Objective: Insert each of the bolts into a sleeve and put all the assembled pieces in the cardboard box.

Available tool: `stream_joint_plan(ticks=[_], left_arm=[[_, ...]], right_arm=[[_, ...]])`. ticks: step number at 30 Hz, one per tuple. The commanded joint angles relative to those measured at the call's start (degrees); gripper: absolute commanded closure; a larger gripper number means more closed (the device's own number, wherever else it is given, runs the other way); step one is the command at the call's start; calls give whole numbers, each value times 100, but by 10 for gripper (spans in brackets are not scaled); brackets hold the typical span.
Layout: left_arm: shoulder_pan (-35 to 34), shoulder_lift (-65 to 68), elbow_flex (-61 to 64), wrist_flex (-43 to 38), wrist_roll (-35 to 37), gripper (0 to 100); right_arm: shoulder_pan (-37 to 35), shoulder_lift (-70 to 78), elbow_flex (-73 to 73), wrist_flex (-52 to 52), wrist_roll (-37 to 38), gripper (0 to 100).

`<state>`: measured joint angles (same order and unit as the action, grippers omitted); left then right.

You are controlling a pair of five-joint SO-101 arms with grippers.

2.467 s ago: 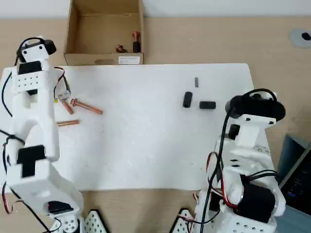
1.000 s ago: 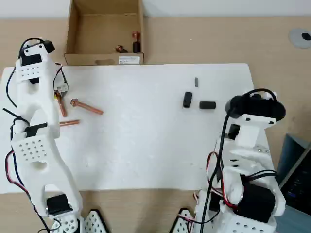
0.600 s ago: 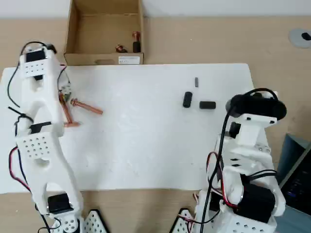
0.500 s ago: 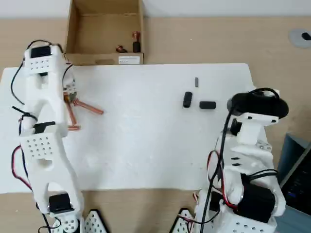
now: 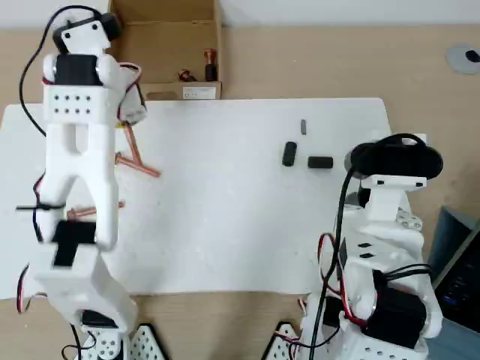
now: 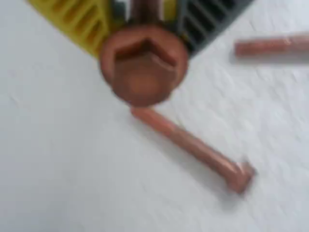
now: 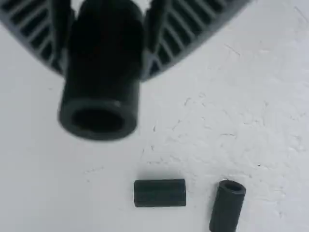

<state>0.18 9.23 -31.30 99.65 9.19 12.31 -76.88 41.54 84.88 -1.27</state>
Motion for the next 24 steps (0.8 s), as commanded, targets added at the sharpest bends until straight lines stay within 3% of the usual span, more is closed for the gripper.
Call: stream_joint_plan(ticks=[1, 7, 16, 24], left_arm=[[308, -1244, 782, 53, 114, 997], [668, -2800, 2541, -202, 105, 997], [1064, -5015, 5635, -1565, 88, 998], [1090, -6624, 7736, -2857, 88, 998]], right_arm=[[40, -84, -277, 149, 44, 989], [40, -84, -259, 580, 26, 989], [31, -84, 145, 431, 62, 989], [-831, -84, 866, -352, 26, 989]])
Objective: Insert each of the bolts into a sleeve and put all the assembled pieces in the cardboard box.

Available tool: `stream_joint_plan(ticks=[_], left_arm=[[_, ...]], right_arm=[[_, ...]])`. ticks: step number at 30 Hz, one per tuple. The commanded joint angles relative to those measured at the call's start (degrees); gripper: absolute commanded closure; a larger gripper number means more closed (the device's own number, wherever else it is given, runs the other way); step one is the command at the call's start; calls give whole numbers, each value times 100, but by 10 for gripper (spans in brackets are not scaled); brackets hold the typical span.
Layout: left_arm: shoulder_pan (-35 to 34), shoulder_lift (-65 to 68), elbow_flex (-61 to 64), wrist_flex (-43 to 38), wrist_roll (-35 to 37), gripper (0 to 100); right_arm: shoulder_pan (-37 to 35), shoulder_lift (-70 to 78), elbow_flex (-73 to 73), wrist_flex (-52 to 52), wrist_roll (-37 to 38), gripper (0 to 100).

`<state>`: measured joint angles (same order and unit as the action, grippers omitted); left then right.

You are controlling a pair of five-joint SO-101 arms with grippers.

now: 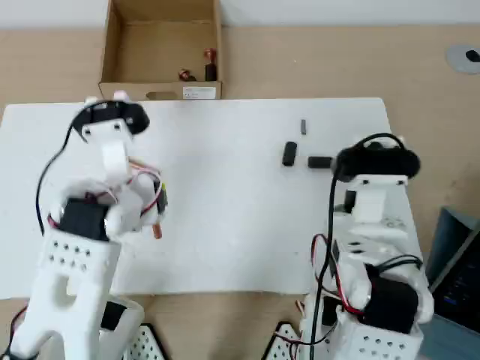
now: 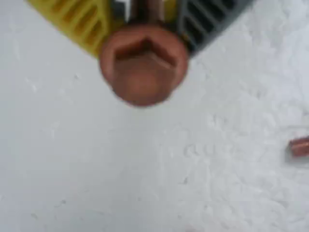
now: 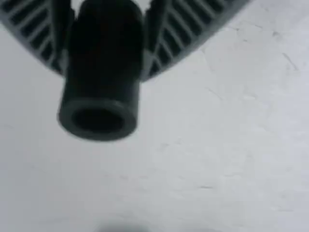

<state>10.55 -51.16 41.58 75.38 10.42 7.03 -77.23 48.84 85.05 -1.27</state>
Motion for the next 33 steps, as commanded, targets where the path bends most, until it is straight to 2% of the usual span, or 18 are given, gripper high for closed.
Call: stream_joint_plan(ticks=[1, 6, 10, 22, 27, 33], left_arm=[[53, -769, 642, -554, -35, 998], [53, -1692, 1468, -1081, -35, 998], [62, -2457, 2127, -1415, -35, 998], [62, -5376, 3815, -1547, -35, 998], [35, -5332, 3877, -1829, 9, 998], [62, -5349, 3886, -3226, 18, 998]], right_arm=[[-409, -48, 215, -527, 26, 989], [-857, -48, 576, -1055, 26, 989], [-1121, -233, 716, -1073, 26, 989], [-1956, -2976, 2018, -958, 62, 989], [-2325, -3275, 2308, -1046, 158, 989], [-2360, -3240, 2782, -1433, 176, 989]])
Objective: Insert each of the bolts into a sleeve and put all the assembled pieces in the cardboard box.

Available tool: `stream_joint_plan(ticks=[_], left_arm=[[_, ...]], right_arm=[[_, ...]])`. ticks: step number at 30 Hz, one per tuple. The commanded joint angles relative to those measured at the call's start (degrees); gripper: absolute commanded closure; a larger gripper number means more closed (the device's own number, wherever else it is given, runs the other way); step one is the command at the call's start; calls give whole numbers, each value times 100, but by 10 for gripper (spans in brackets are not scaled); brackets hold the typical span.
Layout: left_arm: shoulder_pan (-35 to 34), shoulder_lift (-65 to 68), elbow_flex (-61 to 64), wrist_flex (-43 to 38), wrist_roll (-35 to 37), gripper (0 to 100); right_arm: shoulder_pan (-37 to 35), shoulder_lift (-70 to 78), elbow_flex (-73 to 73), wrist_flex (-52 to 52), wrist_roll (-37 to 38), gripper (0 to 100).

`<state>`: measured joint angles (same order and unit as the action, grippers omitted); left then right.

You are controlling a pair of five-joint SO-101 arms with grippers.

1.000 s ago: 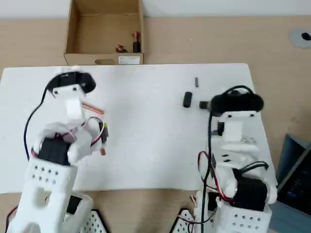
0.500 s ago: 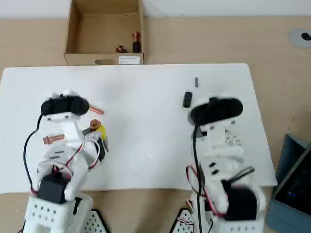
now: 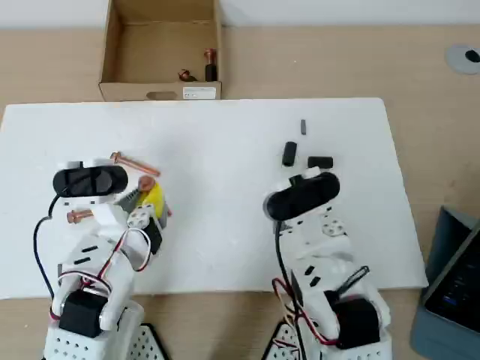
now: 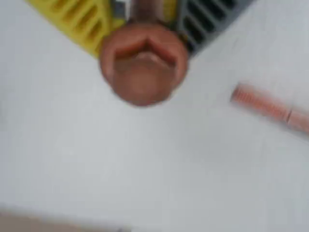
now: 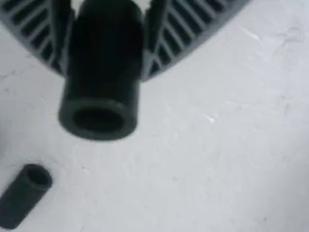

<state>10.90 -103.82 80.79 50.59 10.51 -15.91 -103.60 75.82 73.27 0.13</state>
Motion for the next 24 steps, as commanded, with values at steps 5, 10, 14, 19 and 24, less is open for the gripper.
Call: stream_joint_plan(ticks=[5, 10, 14, 19, 24], left_arm=[[237, -84, -53, -1714, 229, 998], [659, -84, -264, -1969, 1046, 998], [985, -84, -440, -1943, 1433, 998], [1345, -84, -466, -1943, 1503, 998], [1538, -84, -633, -1741, 1503, 998]], right_arm=[[-840, -602, 189, -343, 9, 989], [-1666, -602, 400, -589, 9, 989], [-1930, -602, 514, -1020, 9, 989], [-2237, -602, 734, -1371, 44, 989], [-2264, -602, 954, -1785, 413, 989]])
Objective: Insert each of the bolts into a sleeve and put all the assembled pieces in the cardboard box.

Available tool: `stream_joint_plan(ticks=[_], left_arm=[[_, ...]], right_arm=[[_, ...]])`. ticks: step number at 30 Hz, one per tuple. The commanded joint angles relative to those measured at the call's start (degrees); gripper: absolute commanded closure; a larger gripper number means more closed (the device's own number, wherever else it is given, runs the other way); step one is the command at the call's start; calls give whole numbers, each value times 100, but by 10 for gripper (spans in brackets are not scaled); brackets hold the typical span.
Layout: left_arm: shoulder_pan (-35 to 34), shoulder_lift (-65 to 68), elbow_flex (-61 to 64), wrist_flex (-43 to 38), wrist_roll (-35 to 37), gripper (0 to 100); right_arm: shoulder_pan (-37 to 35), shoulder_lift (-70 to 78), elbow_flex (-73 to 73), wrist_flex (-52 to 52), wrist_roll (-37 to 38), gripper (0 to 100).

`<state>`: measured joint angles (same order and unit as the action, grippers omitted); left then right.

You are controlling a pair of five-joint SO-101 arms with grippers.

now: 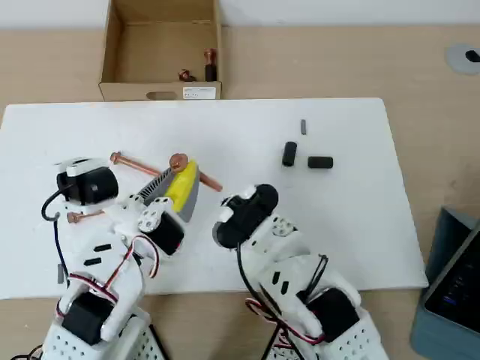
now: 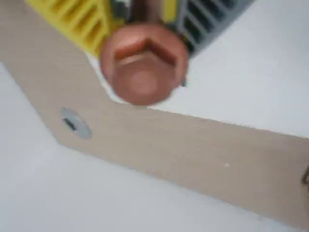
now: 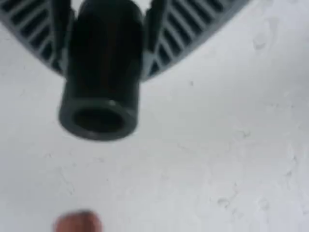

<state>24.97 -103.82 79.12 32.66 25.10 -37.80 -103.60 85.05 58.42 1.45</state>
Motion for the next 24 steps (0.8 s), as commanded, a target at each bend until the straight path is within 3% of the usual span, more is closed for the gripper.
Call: stream_joint_plan(ticks=[1, 12, 19, 24], left_arm=[[185, -84, -510, 158, 35, 998], [158, -84, -589, 492, 9, 998], [114, -84, -527, 448, 0, 998], [-290, -84, -264, 62, 0, 998]], right_arm=[[-75, -602, 57, -396, 387, 989], [-75, -602, 31, -888, 642, 989], [-84, -602, 4, -923, 651, 989], [-84, -602, -57, -932, 844, 989]])
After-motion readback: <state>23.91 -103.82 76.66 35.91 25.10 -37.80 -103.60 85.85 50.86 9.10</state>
